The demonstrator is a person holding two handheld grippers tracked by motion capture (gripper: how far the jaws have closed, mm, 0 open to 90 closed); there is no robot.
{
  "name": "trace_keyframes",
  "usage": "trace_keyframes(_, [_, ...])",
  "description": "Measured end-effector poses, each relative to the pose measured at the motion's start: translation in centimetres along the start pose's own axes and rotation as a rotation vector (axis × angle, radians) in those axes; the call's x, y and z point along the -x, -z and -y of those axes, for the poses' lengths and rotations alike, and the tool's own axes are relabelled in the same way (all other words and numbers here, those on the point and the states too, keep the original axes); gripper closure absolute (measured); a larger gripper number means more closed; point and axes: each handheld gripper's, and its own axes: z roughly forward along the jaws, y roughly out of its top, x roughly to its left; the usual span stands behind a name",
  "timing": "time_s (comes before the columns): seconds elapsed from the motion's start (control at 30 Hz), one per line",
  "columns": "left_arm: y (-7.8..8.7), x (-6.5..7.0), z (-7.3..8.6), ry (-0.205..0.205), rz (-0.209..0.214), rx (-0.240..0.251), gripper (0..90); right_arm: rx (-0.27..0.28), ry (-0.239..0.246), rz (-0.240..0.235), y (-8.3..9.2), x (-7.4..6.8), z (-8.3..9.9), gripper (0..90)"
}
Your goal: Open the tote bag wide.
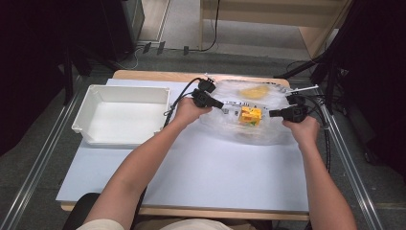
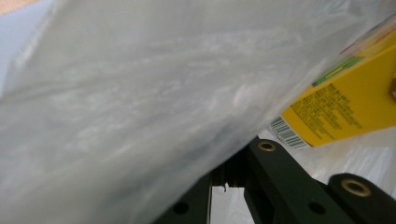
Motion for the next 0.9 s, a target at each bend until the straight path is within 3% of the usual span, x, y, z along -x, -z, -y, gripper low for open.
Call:
trace_keyframes(0.2, [-0.5, -0.2, 1.3, 0.014, 0.002, -0.009, 90.0, -0.004, -0.025, 0.012, -0.2, 0.5, 1.4, 90.0])
trace_keyframes(0.37, [-0.6, -0.1, 1.8, 0.003, -0.009, -0.012, 89.6, -0.022, -0.031, 0.026, -0.4, 0.8, 2.2, 90.0])
trace_keyframes(0.5, [-0.8, -0.3, 2.1, 0.022, -0.008, -0.021, 90.0, -0.026, -0.049, 0.037, -0.6, 1.4, 3.1, 90.0])
trace_keyframes(0.6, [-1.1, -0.4, 2.4, 0.018, -0.04, -0.03, 90.0, -0.03, -0.057, 0.043, -0.8, 1.6, 3.7, 90.0])
trace_keyframes(0.9, [-1.1, -1.4, 3.0, 0.078, -0.106, -0.037, 90.0, -0.037, -0.082, 0.092, -0.4, 2.8, 4.8, 90.0])
